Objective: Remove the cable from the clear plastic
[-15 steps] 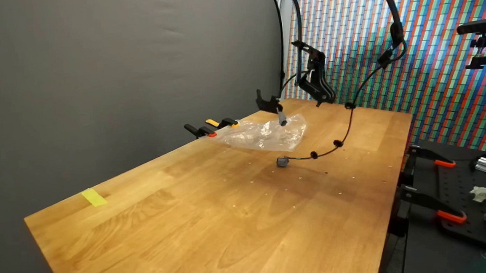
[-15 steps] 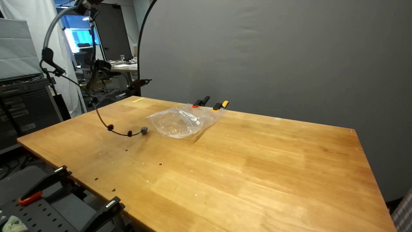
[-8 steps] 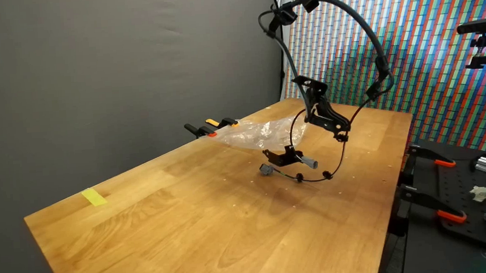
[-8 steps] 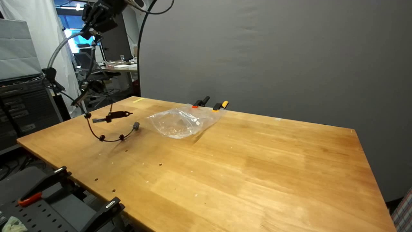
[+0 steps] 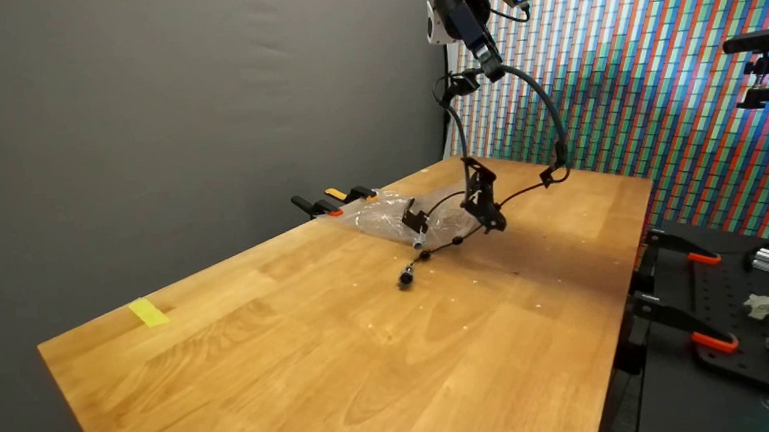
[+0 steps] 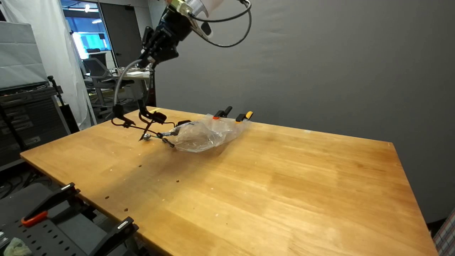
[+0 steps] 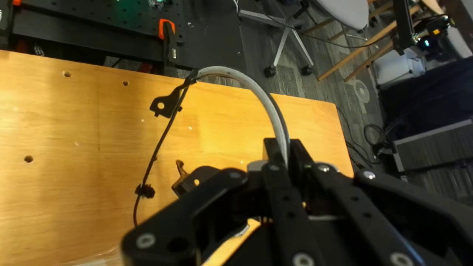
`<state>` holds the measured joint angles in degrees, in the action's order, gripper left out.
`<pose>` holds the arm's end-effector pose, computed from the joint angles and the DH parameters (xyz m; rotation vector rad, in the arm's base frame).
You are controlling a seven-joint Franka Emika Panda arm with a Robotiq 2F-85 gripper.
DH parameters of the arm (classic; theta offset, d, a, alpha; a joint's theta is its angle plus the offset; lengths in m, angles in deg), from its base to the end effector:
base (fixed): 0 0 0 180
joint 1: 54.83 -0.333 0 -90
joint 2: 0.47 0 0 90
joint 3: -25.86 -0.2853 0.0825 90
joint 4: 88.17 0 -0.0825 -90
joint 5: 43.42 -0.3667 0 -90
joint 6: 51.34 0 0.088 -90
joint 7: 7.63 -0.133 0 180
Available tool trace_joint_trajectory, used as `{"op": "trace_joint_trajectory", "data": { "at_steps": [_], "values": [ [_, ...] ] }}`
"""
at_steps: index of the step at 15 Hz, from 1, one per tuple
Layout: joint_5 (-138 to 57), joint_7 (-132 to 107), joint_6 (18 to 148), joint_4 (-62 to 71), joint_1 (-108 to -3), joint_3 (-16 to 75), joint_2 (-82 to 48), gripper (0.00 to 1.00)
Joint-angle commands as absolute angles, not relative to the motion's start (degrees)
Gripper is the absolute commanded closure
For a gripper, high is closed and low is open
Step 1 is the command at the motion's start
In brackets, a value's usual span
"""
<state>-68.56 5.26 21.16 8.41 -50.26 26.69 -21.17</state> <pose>0.5210 0.0167 0.3322 -2.4308 -0.1076 0.8971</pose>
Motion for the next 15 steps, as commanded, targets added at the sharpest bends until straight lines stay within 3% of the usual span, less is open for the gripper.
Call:
{"op": "trace_joint_trajectory", "data": {
  "at_steps": [1,15],
  "values": [
    [-70.7,9.1,22.7,10.4,-46.0,28.7,-22.3,0.89],
    [-63.2,11.4,36.8,18.9,-41.8,31.9,-24.5,0.87]
  ]
}}
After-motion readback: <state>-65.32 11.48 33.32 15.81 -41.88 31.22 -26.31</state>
